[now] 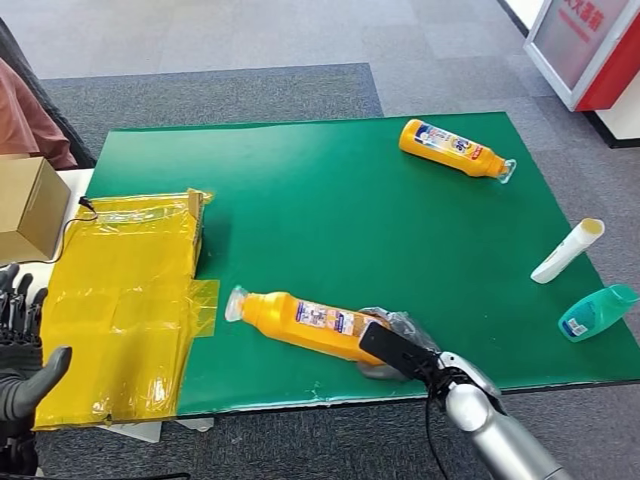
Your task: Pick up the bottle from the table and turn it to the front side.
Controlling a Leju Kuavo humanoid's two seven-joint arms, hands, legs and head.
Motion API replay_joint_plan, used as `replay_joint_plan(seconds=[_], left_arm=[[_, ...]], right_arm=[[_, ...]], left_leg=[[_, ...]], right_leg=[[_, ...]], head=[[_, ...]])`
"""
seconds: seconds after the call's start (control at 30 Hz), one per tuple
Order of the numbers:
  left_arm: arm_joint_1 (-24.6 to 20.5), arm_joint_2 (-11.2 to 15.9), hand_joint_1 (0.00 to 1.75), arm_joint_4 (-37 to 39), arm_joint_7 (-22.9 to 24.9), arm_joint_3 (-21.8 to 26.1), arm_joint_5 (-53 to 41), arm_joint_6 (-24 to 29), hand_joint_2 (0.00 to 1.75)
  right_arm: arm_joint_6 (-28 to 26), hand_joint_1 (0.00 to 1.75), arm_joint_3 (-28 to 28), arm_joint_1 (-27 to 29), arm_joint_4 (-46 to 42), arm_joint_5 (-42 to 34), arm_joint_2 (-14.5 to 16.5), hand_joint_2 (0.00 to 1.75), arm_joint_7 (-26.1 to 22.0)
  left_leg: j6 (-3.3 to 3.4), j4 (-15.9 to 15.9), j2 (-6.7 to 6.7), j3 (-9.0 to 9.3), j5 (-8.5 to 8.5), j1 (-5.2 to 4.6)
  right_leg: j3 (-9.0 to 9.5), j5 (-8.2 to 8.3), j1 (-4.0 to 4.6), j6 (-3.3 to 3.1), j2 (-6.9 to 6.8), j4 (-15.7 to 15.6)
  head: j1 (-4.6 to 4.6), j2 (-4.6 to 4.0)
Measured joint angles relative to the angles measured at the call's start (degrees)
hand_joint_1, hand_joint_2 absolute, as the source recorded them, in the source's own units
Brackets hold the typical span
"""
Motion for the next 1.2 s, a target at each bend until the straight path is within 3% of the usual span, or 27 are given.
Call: replay_joint_plan(seconds=[0.2,0.4,0.8,1.2], left_arm=[[-0.1,-0.2,0.00,0.5,0.0,-0.1,0.1,-0.3,1.75],[-1.0,-0.2,0.00,1.7,0.0,-2.0,2.4,-0.4,1.75],[-1.8,-1.0,0.00,5.9,-0.9,-11.2,5.0,1.4,1.75],[-4.6,-0.7,0.00,6.5,-0.7,-16.8,4.8,2.3,1.75]], right_arm=[[2.2,1.75,-3.8,0.2,-1.5,-7.0,0.9,1.75,-2.8],[6.0,1.75,-7.4,0.3,-2.6,-19.1,3.3,1.75,-8.2],[15.1,1.75,-12.0,0.7,-2.9,-44.7,8.6,1.75,-10.3],[16.2,1.75,-12.3,1.8,-3.0,-47.2,12.7,1.75,-11.2]], left_leg=[[-0.01,0.0,0.00,0.00,0.01,0.00],[-0.02,0.0,0.00,0.00,0.02,0.00],[-0.01,0.0,0.00,0.00,0.02,-0.01],[-0.02,0.0,0.00,0.00,0.03,0.00]], right_leg=[[-0.01,0.00,0.00,0.00,0.00,0.0],[-0.02,0.00,0.00,0.00,0.00,0.0],[-0.02,0.01,-0.01,0.01,0.00,0.0],[-0.02,0.01,0.00,0.00,0.00,0.0]], head=[[0.00,0.00],[0.00,0.00],[-0.01,0.00],[0.00,0.00]])
